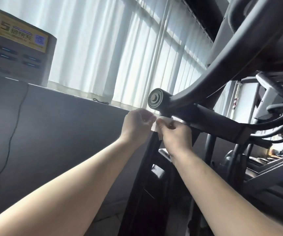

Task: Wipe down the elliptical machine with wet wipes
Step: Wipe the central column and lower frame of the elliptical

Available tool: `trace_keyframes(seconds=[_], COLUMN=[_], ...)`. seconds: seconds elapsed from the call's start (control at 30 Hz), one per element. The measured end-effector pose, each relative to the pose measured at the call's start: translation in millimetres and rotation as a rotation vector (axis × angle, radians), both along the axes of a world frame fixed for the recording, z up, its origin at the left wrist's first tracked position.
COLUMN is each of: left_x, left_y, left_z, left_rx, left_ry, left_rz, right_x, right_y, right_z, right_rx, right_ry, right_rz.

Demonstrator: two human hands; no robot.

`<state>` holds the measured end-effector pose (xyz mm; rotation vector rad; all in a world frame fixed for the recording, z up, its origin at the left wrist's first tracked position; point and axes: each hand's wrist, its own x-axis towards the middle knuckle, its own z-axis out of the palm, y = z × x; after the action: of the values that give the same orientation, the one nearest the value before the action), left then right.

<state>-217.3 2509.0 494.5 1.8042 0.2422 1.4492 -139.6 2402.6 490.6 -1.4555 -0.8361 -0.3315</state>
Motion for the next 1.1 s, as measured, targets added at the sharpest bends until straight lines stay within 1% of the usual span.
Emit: trace_keyframes(seconds=[0.07, 0.17, 0.23, 0.3, 0.37, 0.47, 0.5, 0.53, 0.6, 0.7, 0.77, 0.83, 0.9, 1.0, 1.1], left_x=[5, 5, 1, -3, -7, -14, -17, -20, -26, -31, -33, -34, -35, -35, -36], left_y=[2, 6, 10, 14, 16, 19, 20, 21, 24, 27, 27, 25, 23, 21, 22], left_z=[1, -7, -21, -41, -60, -83, -88, -93, -99, -101, -105, -114, -129, -154, -175], left_rx=[-0.009, -0.061, -0.085, -0.096, -0.103, -0.110, -0.109, -0.113, -0.135, -0.180, -0.200, -0.212, -0.199, -0.178, -0.160], left_ry=[0.003, -0.014, 0.017, 0.078, 0.138, 0.211, 0.231, 0.242, 0.251, 0.235, 0.207, 0.206, 0.239, 0.279, 0.351], left_rz=[-0.030, -0.048, -0.014, 0.000, -0.018, -0.012, -0.004, -0.002, -0.004, -0.005, -0.009, -0.015, -0.022, -0.026, -0.002], right_x=[-1, -1, -2, -2, -2, -8, -10, -8, -3, -1, -2, -2, -1, -4, -17], right_y=[10, 23, 30, 37, 41, 40, 39, 39, 36, 32, 36, 44, 52, 56, 47], right_z=[1, -6, -17, -36, -63, -116, -124, -124, -101, -56, -53, -70, -97, -156, -221], right_rx=[0.034, 0.100, 0.120, 0.120, 0.072, -0.089, -0.135, -0.162, -0.172, -0.085, -0.008, 0.058, 0.081, -0.003, -0.112], right_ry=[0.029, -0.083, -0.101, -0.076, -0.048, 0.010, 0.024, 0.038, 0.038, 0.036, -0.002, 0.004, 0.041, 0.061, 0.203], right_rz=[-0.038, -0.170, -0.237, -0.235, -0.226, -0.181, -0.162, -0.145, -0.113, -0.091, -0.084, -0.065, -0.085, -0.125, -0.072])
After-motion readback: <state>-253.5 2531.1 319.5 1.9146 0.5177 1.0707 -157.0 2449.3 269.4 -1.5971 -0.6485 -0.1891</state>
